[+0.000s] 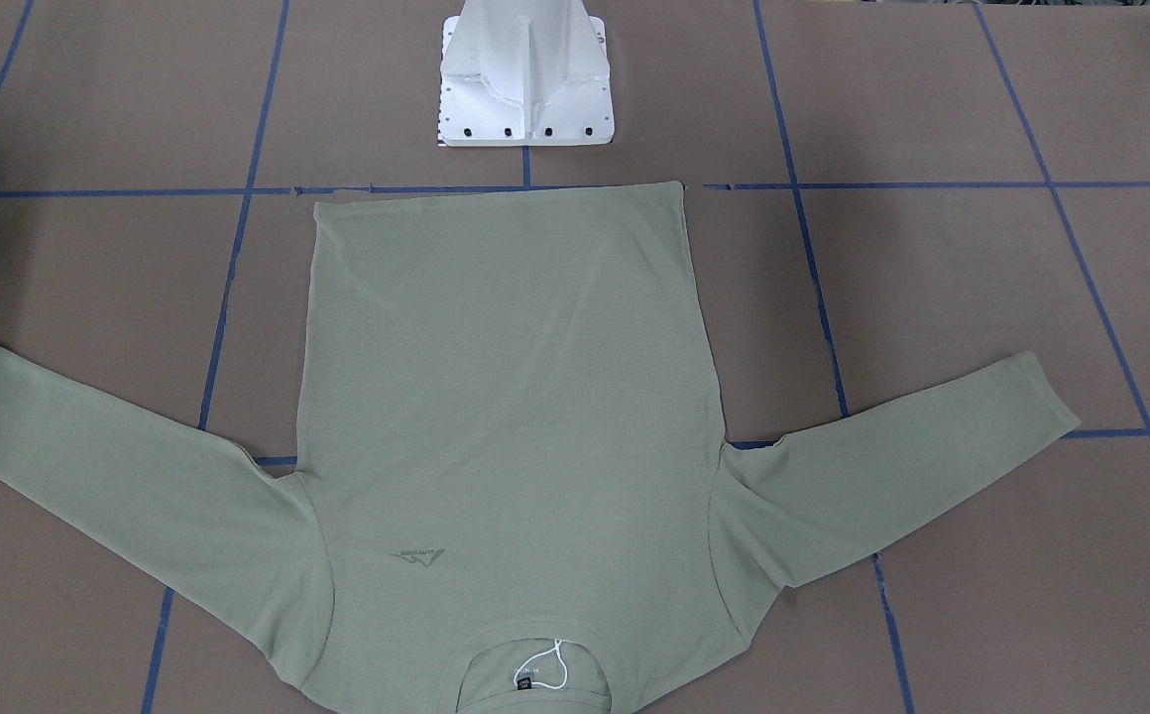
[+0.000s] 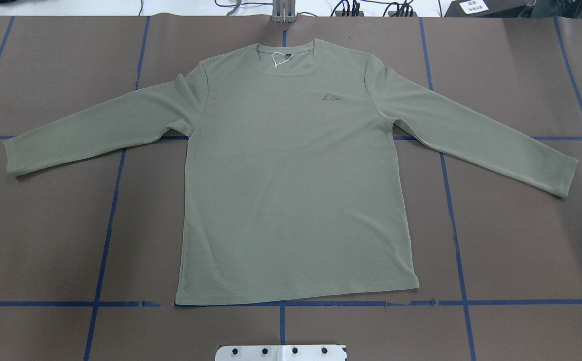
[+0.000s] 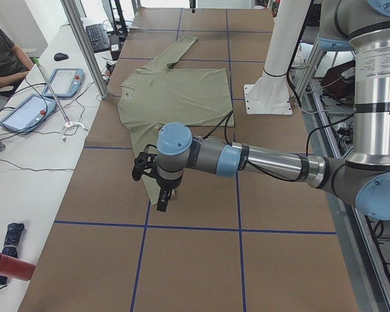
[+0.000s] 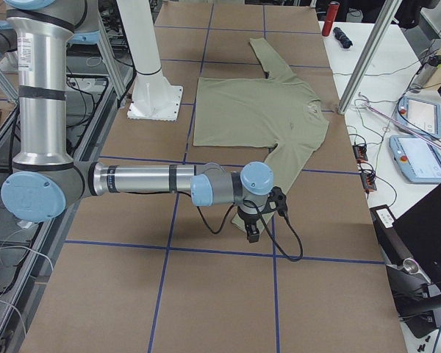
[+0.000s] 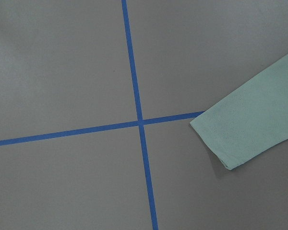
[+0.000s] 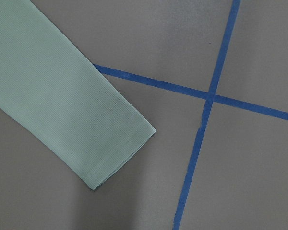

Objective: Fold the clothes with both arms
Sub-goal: 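Grasp the cuff of the sleeve nearest the right gripper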

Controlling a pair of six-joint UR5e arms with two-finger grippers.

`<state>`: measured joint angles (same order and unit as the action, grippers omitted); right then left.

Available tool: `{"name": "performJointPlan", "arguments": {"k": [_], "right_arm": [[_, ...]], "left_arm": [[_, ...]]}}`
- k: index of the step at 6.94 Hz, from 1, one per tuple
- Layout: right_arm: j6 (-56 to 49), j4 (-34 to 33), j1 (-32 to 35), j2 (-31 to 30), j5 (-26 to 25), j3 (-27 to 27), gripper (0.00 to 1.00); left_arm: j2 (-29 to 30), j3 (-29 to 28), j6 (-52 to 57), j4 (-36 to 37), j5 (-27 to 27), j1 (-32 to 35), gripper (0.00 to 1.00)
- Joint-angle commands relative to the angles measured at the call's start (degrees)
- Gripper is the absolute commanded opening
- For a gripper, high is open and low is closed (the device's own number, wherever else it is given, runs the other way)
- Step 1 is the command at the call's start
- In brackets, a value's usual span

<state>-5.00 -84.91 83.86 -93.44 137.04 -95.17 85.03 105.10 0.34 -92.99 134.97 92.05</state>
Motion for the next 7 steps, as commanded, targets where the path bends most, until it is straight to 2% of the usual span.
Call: {"name": "performJointPlan", "arguments": {"k": [1,3,4,5,7], "right_arm": [[0.77,0.19,-1.15,0.71,0.60,1.21,1.00],[3.13,0.19,-5.09,2.90,0.51,4.27,1.00],[9.94,0.36,-7.20,6.05,-0.01,7.25,1.00],[11.49,4.80,-8.18,6.25,-2.19,8.93,0.99],[23.73,16.91,-10.64,6.25,-2.39,15.77,0.96]], "left_arm": [[-0.21,0.01,-0.08,-0.09,0.03,-0.12,1.00],[-0.22,-0.43,0.10,-0.18,0.03,-0.03,1.00],[-0.22,-0.51,0.10,-0.18,0.03,-0.12,1.00],[-0.22,-0.51,0.10,-0.18,0.03,-0.03,1.00],[-0.22,-0.51,0.10,-0.18,0.03,-0.03,1.00]]}}
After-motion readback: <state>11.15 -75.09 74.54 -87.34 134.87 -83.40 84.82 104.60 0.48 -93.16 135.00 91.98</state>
